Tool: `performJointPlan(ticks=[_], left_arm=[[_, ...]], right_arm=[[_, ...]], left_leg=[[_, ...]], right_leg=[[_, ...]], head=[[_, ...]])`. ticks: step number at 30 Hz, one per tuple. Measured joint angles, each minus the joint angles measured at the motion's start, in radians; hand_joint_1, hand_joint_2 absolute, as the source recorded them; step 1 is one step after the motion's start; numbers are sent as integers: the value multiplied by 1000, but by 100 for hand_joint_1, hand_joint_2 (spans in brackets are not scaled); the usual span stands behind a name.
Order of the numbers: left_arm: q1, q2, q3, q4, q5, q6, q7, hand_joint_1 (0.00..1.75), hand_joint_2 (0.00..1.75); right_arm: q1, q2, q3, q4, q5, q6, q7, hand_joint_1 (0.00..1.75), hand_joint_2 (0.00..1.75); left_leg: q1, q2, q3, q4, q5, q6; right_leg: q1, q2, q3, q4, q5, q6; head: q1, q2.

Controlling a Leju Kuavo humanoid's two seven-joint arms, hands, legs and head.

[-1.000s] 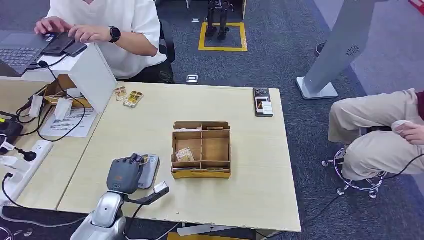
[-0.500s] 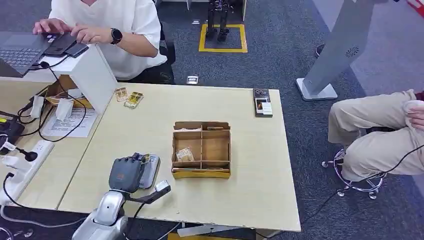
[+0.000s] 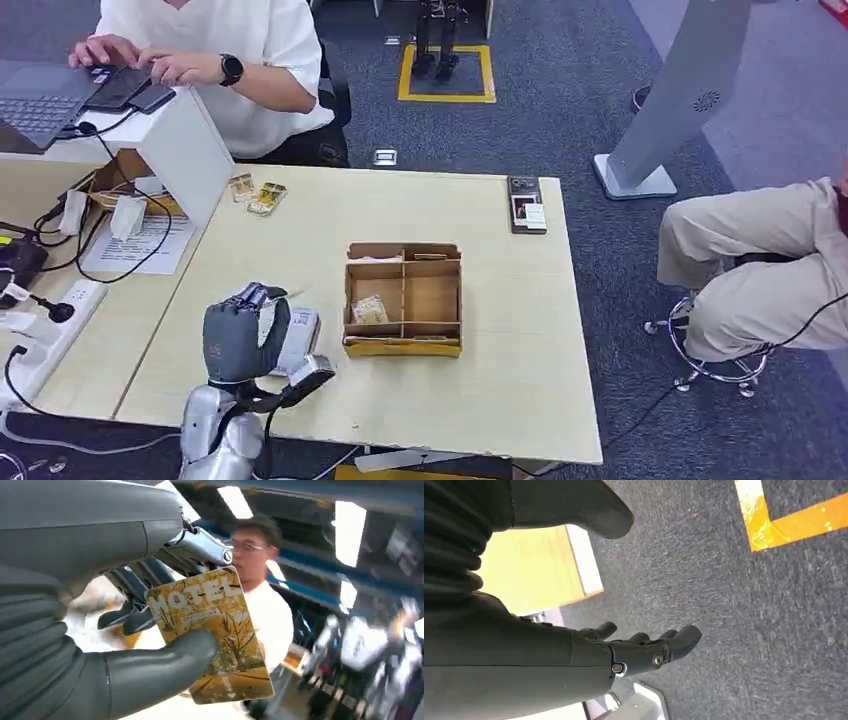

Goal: Pass the card to the sensor for recognition and then transmit it.

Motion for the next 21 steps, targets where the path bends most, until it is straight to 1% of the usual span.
performJointPlan(ticks=[1, 2, 4, 5, 8, 11, 14, 16, 21], left_arm=[[-2, -20, 7, 0, 73, 0, -9, 175, 175], [-6, -28, 6, 0, 158, 0, -2, 175, 175], [-21, -38, -17, -5, 329, -2, 28, 175, 175], [-32, -37, -33, -8, 391, -2, 45, 175, 175], [-71, -27, -104, -14, 538, -11, 95, 175, 175], [-128, -13, -157, -10, 664, -46, 147, 175, 175], [-198, -2, -167, 13, 728, -69, 170, 175, 175], [-242, 5, -169, 49, 759, -78, 183, 175, 175], [-323, 19, -175, 133, 773, -78, 193, 175, 175]], right_arm=[[-1, 1, 0, 0, 0, -1, 0, 0, 175], [-2, 2, 0, 0, 0, -2, 0, 0, 175], [-3, 5, 0, 0, 1, -5, 0, 0, 175], [-2, 5, 0, 0, 2, -6, -1, 0, 175], [-3, 8, 0, 0, 5, -6, -3, 0, 175], [-3, 8, 1, 0, 13, -1, -4, 0, 175], [-4, 8, 2, 1, 20, 1, -4, 0, 175], [-5, 8, 3, 1, 21, 3, -4, 0, 175], [-8, 8, 5, 1, 26, 4, -1, 0, 175]], left_leg=[[0, 0, 0, 0, 0, 0], [0, 0, 0, 0, 0, 0], [0, 1, 0, 0, 0, 0], [0, 0, 0, 0, 0, -1], [0, -1, -1, 0, 1, 0], [0, 0, -1, 0, 2, 0], [0, 0, -1, 0, 2, 1], [0, 0, -1, 0, 2, 1], [0, 0, -1, 0, 2, 1]], right_leg=[[0, 0, 0, 0, 0, 0], [0, 0, 0, 0, 0, 0], [0, 1, -1, 0, 0, 0], [0, 1, 0, 0, 0, 0], [0, -1, 0, 0, 0, 0], [0, 0, -1, 0, 1, 0], [0, 0, -1, 0, 1, 0], [0, 0, -1, 0, 1, 1], [0, 1, -1, 0, 1, 0]], head=[[0, 0], [0, 0], [-1, 0], [-1, 0], [0, 0], [-1, 0], [0, 0], [0, 0], [0, 0]])
